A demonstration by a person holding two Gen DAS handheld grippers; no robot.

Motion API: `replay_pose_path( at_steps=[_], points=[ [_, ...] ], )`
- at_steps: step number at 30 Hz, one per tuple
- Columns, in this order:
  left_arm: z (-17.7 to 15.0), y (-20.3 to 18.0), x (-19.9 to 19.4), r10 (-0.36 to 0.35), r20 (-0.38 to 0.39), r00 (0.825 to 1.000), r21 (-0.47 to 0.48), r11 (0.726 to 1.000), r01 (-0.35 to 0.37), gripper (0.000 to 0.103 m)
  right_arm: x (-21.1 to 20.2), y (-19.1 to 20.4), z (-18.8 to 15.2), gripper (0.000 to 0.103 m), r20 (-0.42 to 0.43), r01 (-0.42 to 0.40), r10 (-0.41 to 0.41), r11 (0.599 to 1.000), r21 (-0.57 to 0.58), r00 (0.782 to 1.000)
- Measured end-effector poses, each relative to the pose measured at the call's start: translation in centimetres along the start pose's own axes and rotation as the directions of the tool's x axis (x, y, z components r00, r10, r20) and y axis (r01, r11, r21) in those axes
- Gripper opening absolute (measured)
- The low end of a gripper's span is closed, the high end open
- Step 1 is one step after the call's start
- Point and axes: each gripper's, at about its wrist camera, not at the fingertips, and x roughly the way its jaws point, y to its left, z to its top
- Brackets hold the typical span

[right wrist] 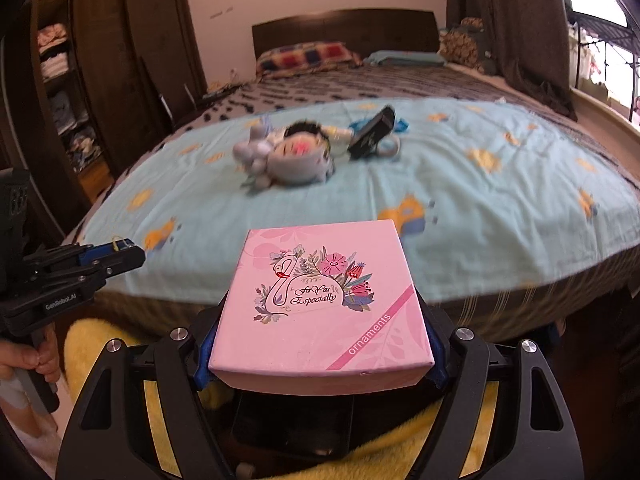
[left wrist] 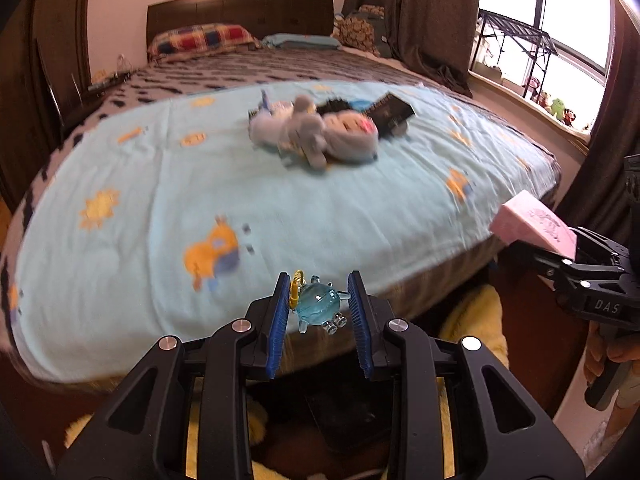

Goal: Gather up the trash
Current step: 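Lower both held items into the bin beside the bed and open both tools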

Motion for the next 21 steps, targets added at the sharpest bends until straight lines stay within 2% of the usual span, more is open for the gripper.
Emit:
replay_pose_path(
  at_steps=[4, 8, 15, 19, 21],
  points=[
    [-2.7, -0.9, 1.4, -0.016, -0.062, 0.998, 0.0, 1.0, 0.016, 0.028, 1.8, 0.7, -2.1, 0.078, -0.088, -0.027, 0.027, 1.0, 0.004, 0.996],
    [-4.6, -1.3, 3.2, -0.036, -0.132, 0.991, 0.011, 0.999, 0.038, 0.028, 4.2, 0.7, -4.3, 0.078, -0.183, -0.058, 0.063, 0.998, 0.037, 0.981],
    [-7.9, -1.5, 8.7, -0.072, -0.289, 0.955, 0.018, 0.997, 0.081, 0.028, 9.3, -0.5, -8.6, 0.078, -0.326, -0.01, 0.04, 0.996, 0.092, 0.945],
    [-9.7, -1.2, 12.2, -0.08, -0.364, 0.928, 0.018, 0.996, 0.093, 0.028, 11.3, -1.0, -10.1, 0.078, -0.356, 0.017, 0.024, 0.993, 0.113, 0.934],
    [-10.2, -0.8, 13.4, -0.067, -0.386, 0.92, 0.012, 0.997, 0.078, 0.028, 12.1, -1.1, -10.7, 0.078, -0.365, 0.024, 0.019, 0.993, 0.114, 0.931]
  ],
)
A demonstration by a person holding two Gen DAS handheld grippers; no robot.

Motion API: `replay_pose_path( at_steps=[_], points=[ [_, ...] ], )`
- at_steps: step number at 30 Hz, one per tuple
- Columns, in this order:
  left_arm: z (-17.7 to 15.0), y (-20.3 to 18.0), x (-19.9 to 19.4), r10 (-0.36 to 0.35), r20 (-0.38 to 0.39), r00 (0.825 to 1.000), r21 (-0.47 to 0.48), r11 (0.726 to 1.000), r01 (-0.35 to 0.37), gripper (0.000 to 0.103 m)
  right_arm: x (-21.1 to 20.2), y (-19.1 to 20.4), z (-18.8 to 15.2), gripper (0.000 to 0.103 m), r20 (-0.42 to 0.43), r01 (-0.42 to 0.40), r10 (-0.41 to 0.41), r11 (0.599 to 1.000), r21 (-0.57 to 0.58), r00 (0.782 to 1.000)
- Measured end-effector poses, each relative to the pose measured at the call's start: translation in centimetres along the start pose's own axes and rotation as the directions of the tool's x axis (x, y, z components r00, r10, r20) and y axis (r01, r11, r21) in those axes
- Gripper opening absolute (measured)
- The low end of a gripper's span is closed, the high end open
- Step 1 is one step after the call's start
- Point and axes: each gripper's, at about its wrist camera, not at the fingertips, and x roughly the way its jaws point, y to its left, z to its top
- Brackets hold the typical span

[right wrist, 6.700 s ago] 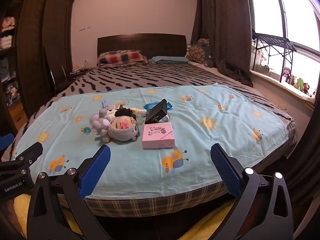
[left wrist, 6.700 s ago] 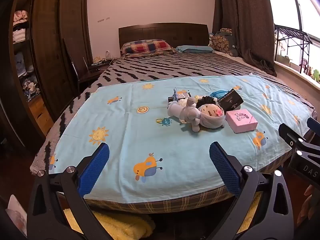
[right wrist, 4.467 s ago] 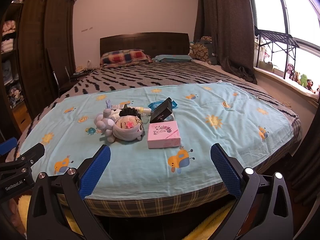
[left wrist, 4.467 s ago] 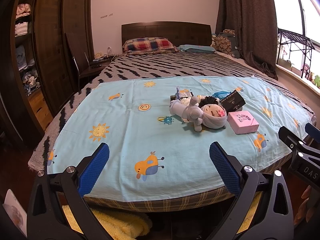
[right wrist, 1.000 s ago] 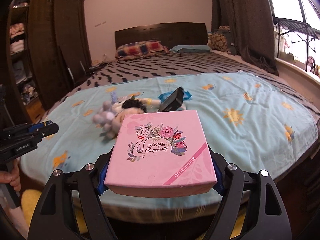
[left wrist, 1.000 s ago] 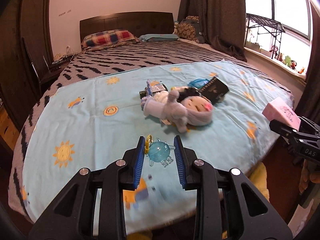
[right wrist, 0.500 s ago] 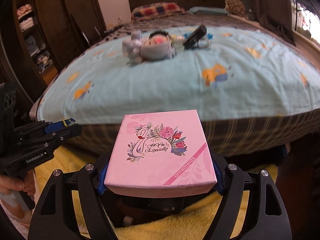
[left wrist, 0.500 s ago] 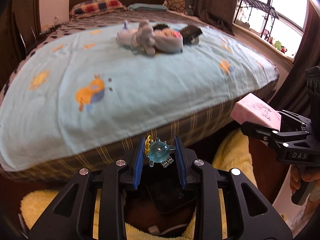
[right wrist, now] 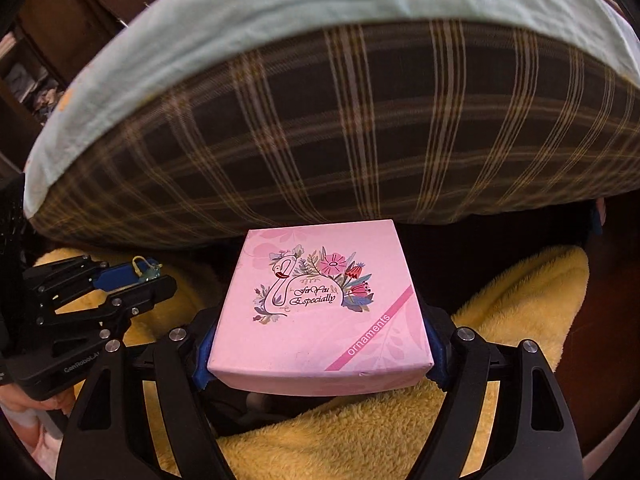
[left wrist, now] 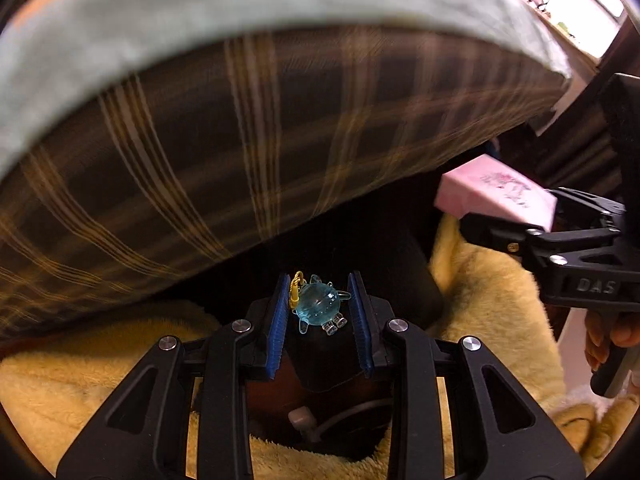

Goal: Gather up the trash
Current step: 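Lower both held items into the bin beside the bed and open both tools, then raise both open tools back over the items on the bed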

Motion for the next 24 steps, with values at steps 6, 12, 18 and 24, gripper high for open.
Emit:
replay_pose_path(
  at_steps=[6, 12, 18, 24],
  points=[
    [0.2, 0.6, 1.2, 0.001, -0.019, 1.0, -0.013, 1.0, -0.001, 0.028, 2.3, 0.0, -0.1, 0.079, -0.03, -0.022, 0.023, 1.0, 0.021, 0.999],
    [0.6, 0.3, 1.3, 0.015, -0.006, 1.0, 0.0, 1.0, -0.015, 0.045, 2.9, 0.1, 0.3, 0.081, -0.026, -0.032, 0.033, 0.999, 0.021, 0.999],
    [0.6, 0.3, 0.8, 0.02, 0.0, 1.0, -0.008, 1.0, -0.02, 0.048, 1.8, -0.2, 1.8, 0.088, 0.0, -0.033, 0.033, 0.999, 0.039, 0.999],
    [1.7, 0.4, -1.7, 0.067, 0.059, 0.996, 0.02, 0.997, -0.069, 0.065, -1.2, 0.3, 3.3, 0.088, 0.08, 0.019, -0.019, 1.0, 0.005, 0.997]
  ],
)
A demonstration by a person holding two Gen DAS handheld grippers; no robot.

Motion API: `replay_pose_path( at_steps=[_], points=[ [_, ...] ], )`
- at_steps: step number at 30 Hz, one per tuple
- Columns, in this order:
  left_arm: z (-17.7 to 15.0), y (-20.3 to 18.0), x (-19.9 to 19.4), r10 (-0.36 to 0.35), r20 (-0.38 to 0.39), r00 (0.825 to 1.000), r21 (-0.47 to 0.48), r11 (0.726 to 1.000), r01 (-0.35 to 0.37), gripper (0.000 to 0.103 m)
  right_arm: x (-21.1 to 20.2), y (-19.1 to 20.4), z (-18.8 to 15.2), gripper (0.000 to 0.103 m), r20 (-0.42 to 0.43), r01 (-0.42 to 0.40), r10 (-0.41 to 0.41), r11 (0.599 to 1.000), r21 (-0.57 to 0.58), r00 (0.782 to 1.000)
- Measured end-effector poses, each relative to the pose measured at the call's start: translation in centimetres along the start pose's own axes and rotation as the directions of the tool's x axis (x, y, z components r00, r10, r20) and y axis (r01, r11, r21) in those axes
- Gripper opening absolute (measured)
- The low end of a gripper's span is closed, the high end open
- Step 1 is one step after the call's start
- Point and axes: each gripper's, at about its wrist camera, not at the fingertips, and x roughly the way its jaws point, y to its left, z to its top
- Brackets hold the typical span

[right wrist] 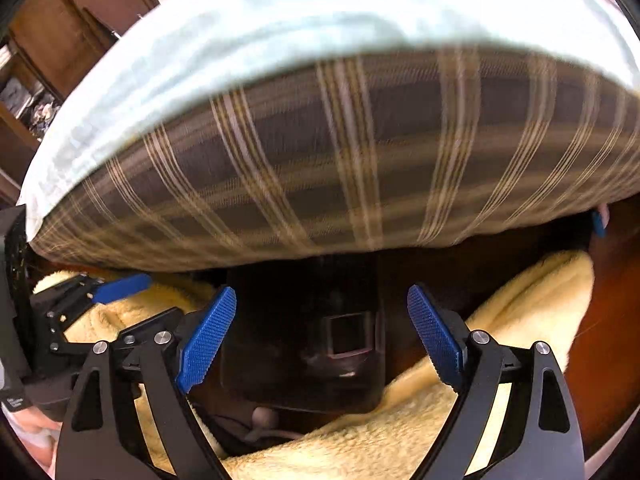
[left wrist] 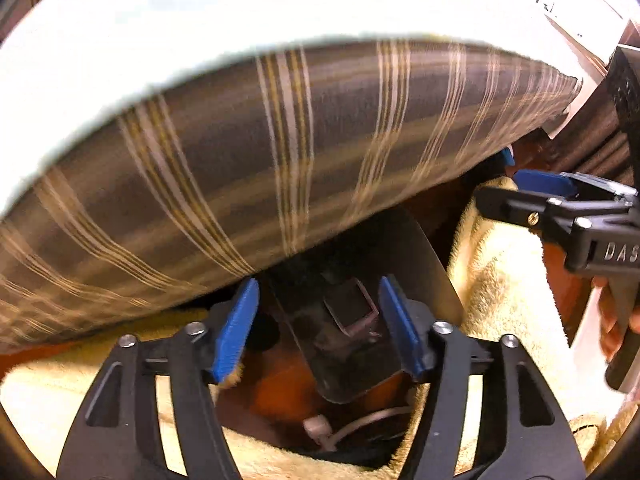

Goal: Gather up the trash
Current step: 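Raise both open tools back over the items on the bed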

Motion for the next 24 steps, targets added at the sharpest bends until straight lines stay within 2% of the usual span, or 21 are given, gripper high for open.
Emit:
replay_pose_path(
  at_steps=[5, 9, 16, 20, 24],
  points=[
    [1.2, -0.3, -4.0, 0.032, 0.108, 0.994, 0.037, 0.999, -0.037, 0.085, -4.2, 0.1, 1.7, 0.092, 0.143, 0.025, -0.019, 0.999, -0.04, 0.99],
    [2.5, -0.1, -7.1, 0.059, 0.173, 0.983, 0.036, 0.997, -0.066, 0.093, -7.3, 0.5, 2.9, 0.1, 0.234, 0.051, -0.033, 0.996, -0.068, 0.972],
    [5.3, 0.6, -10.1, 0.094, 0.233, 0.968, 0.009, 0.995, -0.099, 0.095, -10.6, 0.3, 7.0, 0.1, 0.33, 0.069, -0.041, 0.995, -0.073, 0.943],
    [6.8, 1.5, -10.6, 0.09, 0.262, 0.961, -0.022, 0.996, -0.088, 0.095, -10.9, 0.1, 9.0, 0.1, 0.37, 0.095, -0.058, 0.992, -0.081, 0.927],
    [9.0, 1.9, -10.9, 0.123, 0.294, 0.948, -0.037, 0.992, -0.118, 0.095, -10.4, -0.1, 10.4, 0.1, 0.39, 0.102, -0.059, 0.991, -0.091, 0.919]
  ],
)
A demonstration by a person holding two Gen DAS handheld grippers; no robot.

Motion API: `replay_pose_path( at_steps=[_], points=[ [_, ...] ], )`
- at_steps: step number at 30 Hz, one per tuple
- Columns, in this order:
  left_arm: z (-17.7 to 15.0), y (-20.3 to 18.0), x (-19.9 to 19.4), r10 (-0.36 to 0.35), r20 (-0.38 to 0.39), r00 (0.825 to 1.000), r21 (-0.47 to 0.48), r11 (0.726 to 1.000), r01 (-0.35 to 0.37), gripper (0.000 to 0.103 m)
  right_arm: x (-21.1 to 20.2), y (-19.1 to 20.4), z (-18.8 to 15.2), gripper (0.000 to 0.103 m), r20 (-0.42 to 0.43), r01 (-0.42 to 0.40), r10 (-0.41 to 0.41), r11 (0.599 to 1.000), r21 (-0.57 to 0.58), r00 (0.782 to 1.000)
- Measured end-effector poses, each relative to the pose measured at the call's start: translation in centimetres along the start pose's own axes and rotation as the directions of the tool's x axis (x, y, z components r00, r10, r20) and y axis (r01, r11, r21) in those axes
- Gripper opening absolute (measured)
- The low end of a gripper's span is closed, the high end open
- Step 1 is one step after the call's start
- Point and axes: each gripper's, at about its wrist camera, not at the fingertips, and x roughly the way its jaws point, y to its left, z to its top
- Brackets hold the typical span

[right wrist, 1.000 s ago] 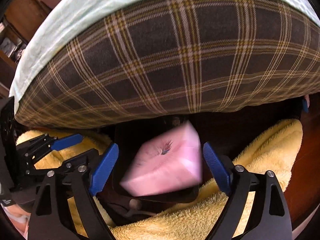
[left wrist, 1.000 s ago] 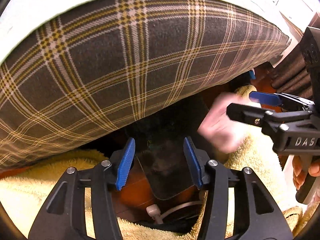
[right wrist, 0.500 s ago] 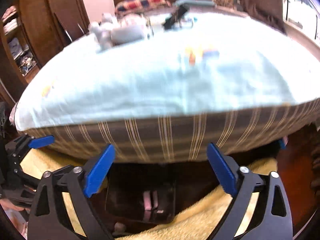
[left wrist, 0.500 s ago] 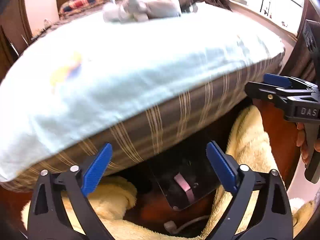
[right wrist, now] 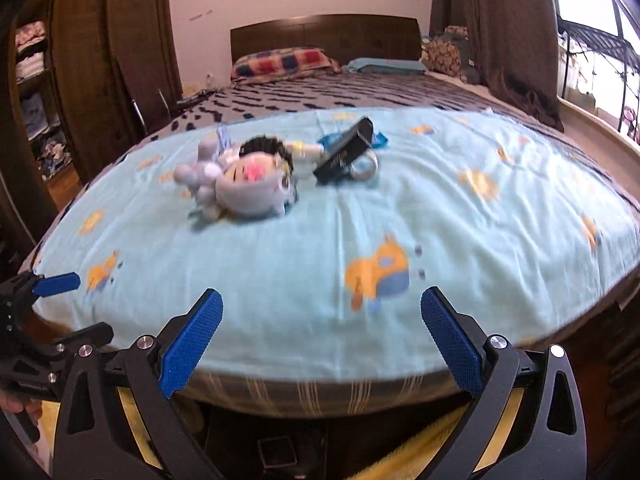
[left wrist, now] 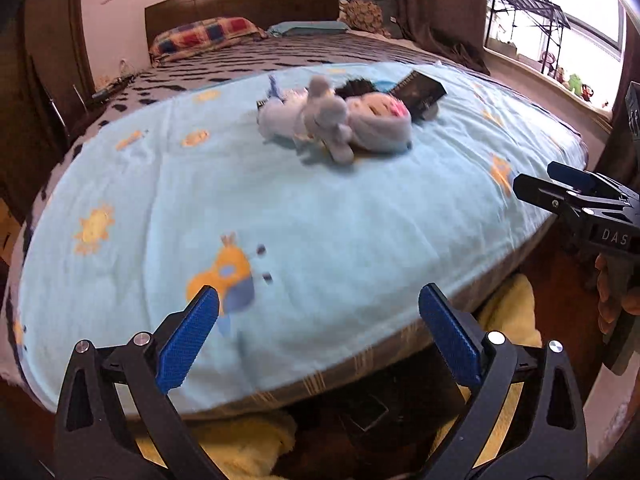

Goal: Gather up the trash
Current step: 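Raise both open tools back over the items on the bed, then grasp the grey plush doll with the left tool while the right tool grasps the black box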

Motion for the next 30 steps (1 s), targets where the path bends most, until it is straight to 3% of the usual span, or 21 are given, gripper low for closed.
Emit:
replay_pose_path(
  at_steps=[10, 16, 17, 21, 24, 30],
  points=[
    [5.5, 0.5, 1.6, 0.002, 0.059, 0.998, 0.016, 1.0, -0.003, 0.095, 4.2, -2.9, 5.4, 0.099, 0.012, 0.073, -0.074, 0.996, 0.042, 0.997],
    [8.6, 0.6, 3.2, -0.004, 0.082, 0.997, 0.023, 1.0, 0.002, 0.094, 6.1, -3.4, 7.7, 0.096, 0.032, 0.075, -0.076, 0.996, 0.038, 0.997],
    [9.1, 0.5, 3.6, -0.016, 0.085, 0.996, 0.022, 1.0, 0.015, 0.092, 6.4, -3.5, 8.1, 0.094, 0.034, 0.073, -0.074, 0.997, 0.04, 0.997],
    [10.3, 0.2, 5.3, -0.051, 0.064, 0.997, 0.018, 0.999, 0.05, 0.063, 8.0, -4.4, 9.3, 0.077, 0.02, 0.053, -0.054, 0.996, 0.066, 0.998],
    [11.1, 0.1, 6.5, -0.085, 0.048, 0.995, 0.004, 0.996, 0.085, 0.05, 9.0, -4.8, 9.9, 0.07, 0.01, 0.028, -0.029, 0.996, 0.088, 1.0],
    [11.7, -0.6, 7.9, -0.086, 0.024, 0.996, 0.018, 0.996, 0.086, 0.037, 11.7, -4.5, 10.8, 0.069, -0.038, 0.02, -0.017, 0.995, 0.099, 0.999]
  ],
)
